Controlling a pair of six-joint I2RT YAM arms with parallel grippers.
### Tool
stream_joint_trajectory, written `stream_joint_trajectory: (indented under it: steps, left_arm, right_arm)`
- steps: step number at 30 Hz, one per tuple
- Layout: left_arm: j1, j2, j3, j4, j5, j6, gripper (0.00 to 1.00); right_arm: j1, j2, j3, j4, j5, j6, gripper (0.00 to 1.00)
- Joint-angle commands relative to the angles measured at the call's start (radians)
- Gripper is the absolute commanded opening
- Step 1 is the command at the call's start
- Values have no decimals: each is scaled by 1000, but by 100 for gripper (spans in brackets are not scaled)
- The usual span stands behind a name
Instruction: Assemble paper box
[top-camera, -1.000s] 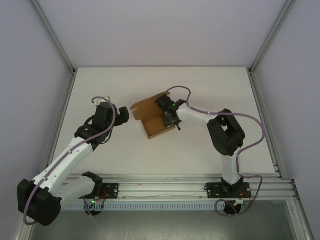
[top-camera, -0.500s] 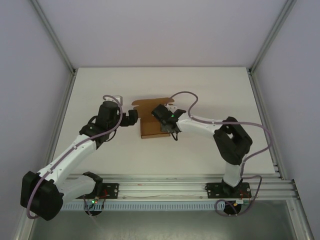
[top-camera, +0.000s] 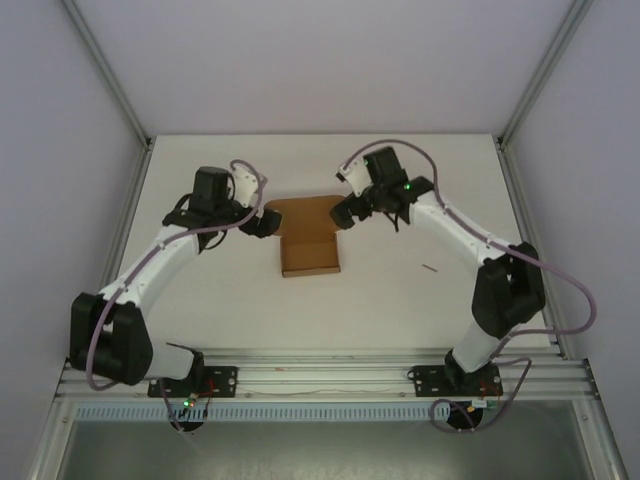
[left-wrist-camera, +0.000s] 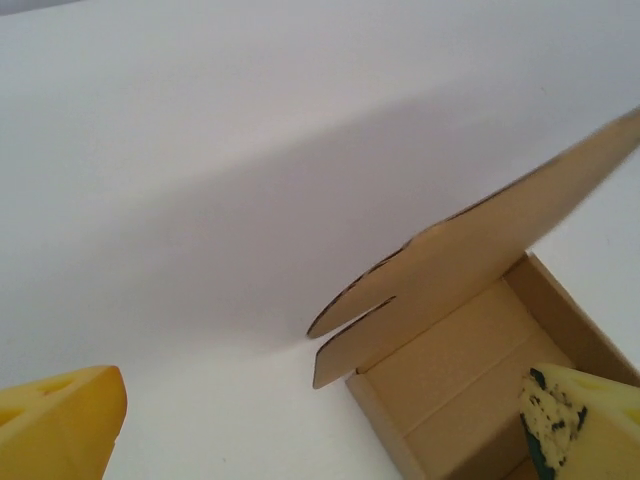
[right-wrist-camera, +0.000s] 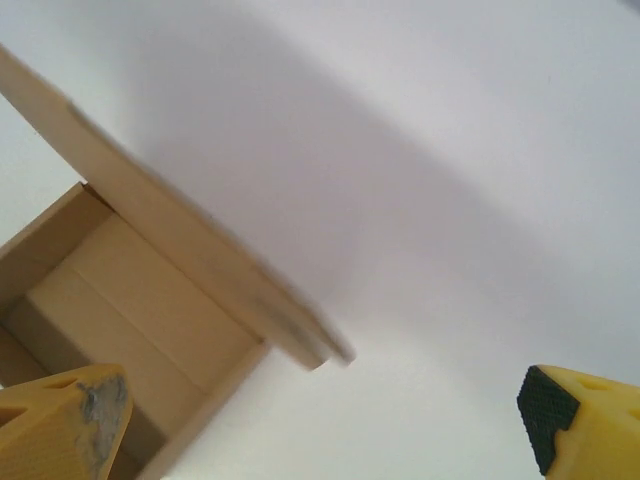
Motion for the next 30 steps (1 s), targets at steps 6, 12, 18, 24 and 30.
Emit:
stream_joint_trajectory:
  steps: [6, 12, 18, 24, 30]
  left_arm:
    - [-1, 257, 319, -375, 54, 355, 95]
    - [-3, 367, 426, -487, 68, 416, 65]
    - [-12, 385, 429, -477, -43, 350, 4]
    - [-52, 363, 422, -407, -144, 269, 0]
    - [-98, 327, 392, -288, -187, 65, 0]
  right_arm:
    - [-42, 292, 387, -497, -241, -546, 94]
    - [-41, 435, 591, -684, -222, -584, 61]
    - [-42, 473, 627, -687, -180, -520, 18]
    - [-39, 442, 607, -612, -180, -363, 5]
    - [-11, 365, 527, -438, -14, 8, 0]
